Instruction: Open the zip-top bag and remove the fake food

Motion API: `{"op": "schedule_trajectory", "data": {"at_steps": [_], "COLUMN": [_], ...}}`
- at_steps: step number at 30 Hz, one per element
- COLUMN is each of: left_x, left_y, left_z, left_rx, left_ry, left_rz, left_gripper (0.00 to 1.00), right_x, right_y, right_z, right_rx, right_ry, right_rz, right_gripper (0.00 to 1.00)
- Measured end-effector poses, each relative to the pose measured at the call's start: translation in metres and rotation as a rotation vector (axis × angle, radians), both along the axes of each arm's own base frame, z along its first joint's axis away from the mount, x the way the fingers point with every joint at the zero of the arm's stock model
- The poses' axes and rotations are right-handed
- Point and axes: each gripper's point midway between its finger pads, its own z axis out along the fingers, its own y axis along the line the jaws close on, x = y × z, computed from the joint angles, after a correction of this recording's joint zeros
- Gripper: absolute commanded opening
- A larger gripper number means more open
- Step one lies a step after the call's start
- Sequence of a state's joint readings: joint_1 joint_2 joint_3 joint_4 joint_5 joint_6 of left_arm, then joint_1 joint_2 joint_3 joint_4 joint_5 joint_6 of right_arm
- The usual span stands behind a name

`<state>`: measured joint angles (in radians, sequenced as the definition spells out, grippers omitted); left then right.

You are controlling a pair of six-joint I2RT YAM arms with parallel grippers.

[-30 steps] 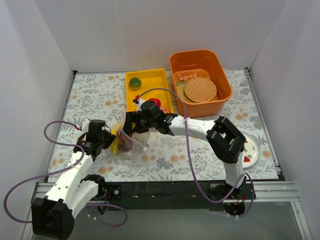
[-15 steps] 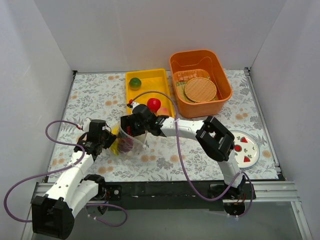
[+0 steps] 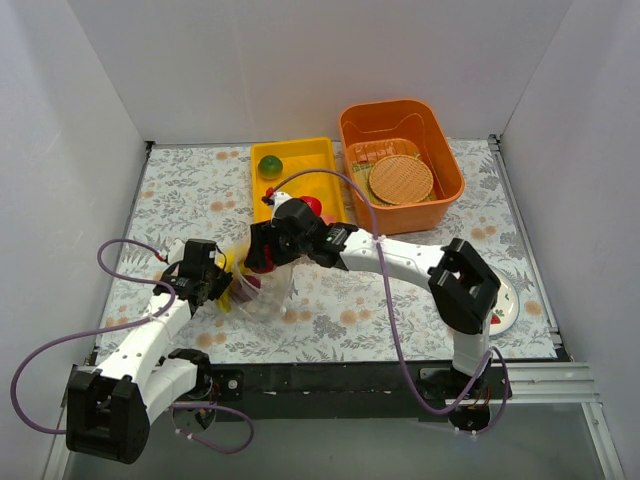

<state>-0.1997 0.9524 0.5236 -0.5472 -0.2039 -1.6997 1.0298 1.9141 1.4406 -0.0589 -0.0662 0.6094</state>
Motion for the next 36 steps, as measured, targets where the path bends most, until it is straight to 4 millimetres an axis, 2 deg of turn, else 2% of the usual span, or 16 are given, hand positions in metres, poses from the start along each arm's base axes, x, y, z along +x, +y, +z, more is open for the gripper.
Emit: {"op": "schedule_trajectory", "data": {"at_steps": [5,11,14,17,19,22,23,25,27,28,29,31,32,35,36], "left_x": [0.0,0.003,0.004,0.005,0.007,0.01,0.01,0.012,0.016,0.017,0.019,0.021,0.022,0.023,0.022], "left_y": [0.003,0.011,0.014,0.016,0.015,0.013,0.012,0.01,0.005,0.003,0.001,-0.002,-0.003,-0.004,-0.004], "left_z": [-0.001,-0.001,-0.001,0.001,0.005,0.01,0.013,0.017,0.025,0.029,0.034,0.042,0.047,0.06,0.063], "left_rx": [0.011,0.027,0.034,0.04,0.042,0.043,0.043,0.042,0.035,0.033,0.029,0.027,0.026,0.032,0.033], "left_ry": [0.002,0.01,0.013,0.014,0.009,-0.002,-0.004,-0.014,-0.03,-0.037,-0.047,-0.066,-0.077,-0.113,-0.123], "left_rz": [0.013,0.033,0.037,0.036,0.028,0.006,-0.006,-0.032,-0.068,-0.081,-0.099,-0.121,-0.131,-0.154,-0.16], "left_gripper": [0.15,0.15,0.15,0.15,0.16,0.18,0.18,0.19,0.2,0.21,0.22,0.26,0.32,0.41,0.48], "right_x": [0.002,0.004,0.017,0.048,0.078,0.128,0.15,0.18,0.208,0.217,0.225,0.24,0.244,0.254,0.256], "right_y": [-0.018,-0.045,-0.056,-0.063,-0.068,-0.064,-0.06,-0.056,-0.052,-0.05,-0.049,-0.045,-0.043,-0.039,-0.037], "right_z": [0.036,0.049,0.058,0.074,0.084,0.088,0.084,0.072,0.047,0.036,0.021,-0.004,-0.016,-0.04,-0.043], "right_rx": [-0.005,-0.088,-0.132,-0.136,-0.132,-0.138,-0.143,-0.161,-0.196,-0.209,-0.229,-0.258,-0.27,-0.294,-0.295], "right_ry": [-0.081,-0.159,-0.213,-0.288,-0.346,-0.423,-0.453,-0.48,-0.498,-0.499,-0.497,-0.493,-0.488,-0.479,-0.48], "right_rz": [-0.014,-0.02,-0.028,-0.063,-0.105,-0.168,-0.192,-0.219,-0.238,-0.241,-0.24,-0.236,-0.23,-0.219,-0.216], "right_gripper": [0.25,0.29,0.29,0.31,0.31,0.31,0.34,0.38,0.4,0.41,0.49,0.56,0.67,0.87,0.9]}}
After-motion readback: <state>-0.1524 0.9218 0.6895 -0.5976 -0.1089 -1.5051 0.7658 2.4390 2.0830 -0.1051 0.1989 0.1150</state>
